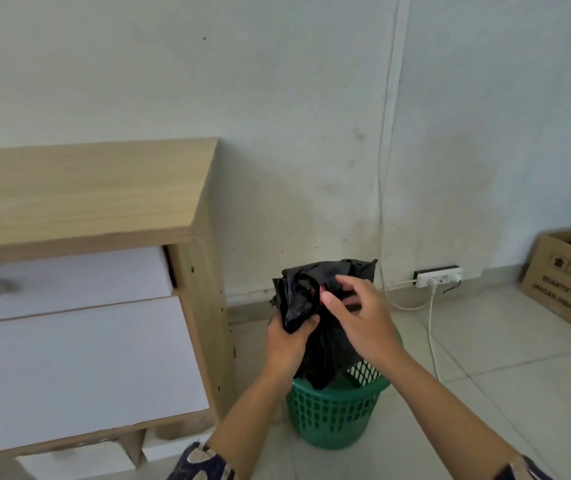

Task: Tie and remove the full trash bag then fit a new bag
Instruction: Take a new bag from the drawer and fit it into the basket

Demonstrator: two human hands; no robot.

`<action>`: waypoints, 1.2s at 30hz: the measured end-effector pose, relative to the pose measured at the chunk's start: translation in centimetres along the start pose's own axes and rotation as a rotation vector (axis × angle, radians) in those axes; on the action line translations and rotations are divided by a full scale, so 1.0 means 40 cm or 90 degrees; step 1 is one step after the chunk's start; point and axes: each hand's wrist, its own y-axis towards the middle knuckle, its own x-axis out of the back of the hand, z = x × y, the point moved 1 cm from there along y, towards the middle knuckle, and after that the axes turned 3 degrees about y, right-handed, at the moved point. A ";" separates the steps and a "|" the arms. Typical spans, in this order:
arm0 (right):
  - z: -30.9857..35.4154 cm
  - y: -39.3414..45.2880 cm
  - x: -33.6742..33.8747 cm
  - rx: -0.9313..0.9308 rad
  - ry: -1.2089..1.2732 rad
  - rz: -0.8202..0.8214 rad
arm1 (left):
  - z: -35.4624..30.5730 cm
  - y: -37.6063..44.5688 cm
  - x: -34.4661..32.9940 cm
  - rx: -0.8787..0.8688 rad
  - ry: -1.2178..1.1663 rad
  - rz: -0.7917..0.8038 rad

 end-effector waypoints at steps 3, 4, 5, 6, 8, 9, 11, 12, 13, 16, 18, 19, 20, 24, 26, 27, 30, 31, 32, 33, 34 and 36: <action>-0.007 0.025 0.005 -0.040 -0.028 -0.034 | 0.026 0.020 -0.018 -0.034 0.063 0.014; -0.012 0.036 0.007 -0.043 -0.043 -0.039 | 0.034 0.031 -0.024 -0.043 0.090 0.021; -0.020 0.044 0.008 -0.044 -0.062 -0.036 | 0.042 0.037 -0.029 -0.049 0.113 0.029; -0.029 0.055 0.008 -0.041 -0.075 -0.033 | 0.044 0.044 -0.034 -0.053 0.126 0.038; -0.047 0.080 0.009 -0.041 -0.085 -0.049 | 0.048 0.066 -0.041 -0.047 0.122 0.048; -0.056 0.088 0.010 -0.045 -0.078 -0.066 | 0.049 0.077 -0.043 -0.039 0.116 0.048; -0.074 0.109 0.016 -0.050 -0.061 -0.088 | 0.051 0.107 -0.045 -0.036 0.109 0.055; -0.083 0.118 0.020 -0.053 -0.061 -0.093 | 0.052 0.121 -0.045 -0.035 0.110 0.061; -0.093 0.129 0.024 -0.056 -0.064 -0.097 | 0.050 0.135 -0.045 -0.041 0.111 0.068; -0.118 0.176 0.034 -0.065 -0.073 -0.093 | 0.039 0.181 -0.049 -0.071 0.148 0.067; -0.135 0.207 0.042 -0.062 -0.085 -0.087 | 0.033 0.215 -0.050 -0.083 0.187 0.046; -0.143 0.222 0.045 -0.050 -0.100 -0.076 | 0.031 0.232 -0.048 -0.089 0.215 0.035; -0.150 0.234 0.050 -0.037 -0.117 -0.065 | 0.034 0.251 -0.046 -0.088 0.252 0.022; -0.185 0.279 0.061 -0.023 -0.144 -0.069 | 0.040 0.315 -0.035 -0.073 0.351 -0.041; -0.202 0.296 0.052 -0.044 -0.114 -0.062 | 0.050 0.336 -0.029 -0.074 0.452 -0.110; -0.211 0.302 0.045 -0.058 -0.095 -0.064 | 0.061 0.342 -0.026 -0.081 0.512 -0.134; -0.234 0.310 0.032 -0.110 -0.041 -0.094 | 0.104 0.355 -0.024 -0.070 0.562 -0.117; -0.239 0.313 0.030 -0.130 -0.023 -0.099 | 0.118 0.358 -0.025 -0.046 0.539 -0.087; -0.244 0.316 0.027 -0.147 -0.010 -0.100 | 0.122 0.354 -0.029 -0.018 0.515 -0.050; -0.248 0.320 0.024 -0.161 -0.004 -0.098 | 0.125 0.354 -0.035 -0.004 0.482 -0.020; -0.250 0.323 0.020 -0.169 -0.004 -0.093 | 0.121 0.350 -0.043 0.011 0.433 0.005; -0.251 0.333 0.010 -0.173 -0.002 -0.092 | 0.109 0.347 -0.062 0.015 0.324 0.050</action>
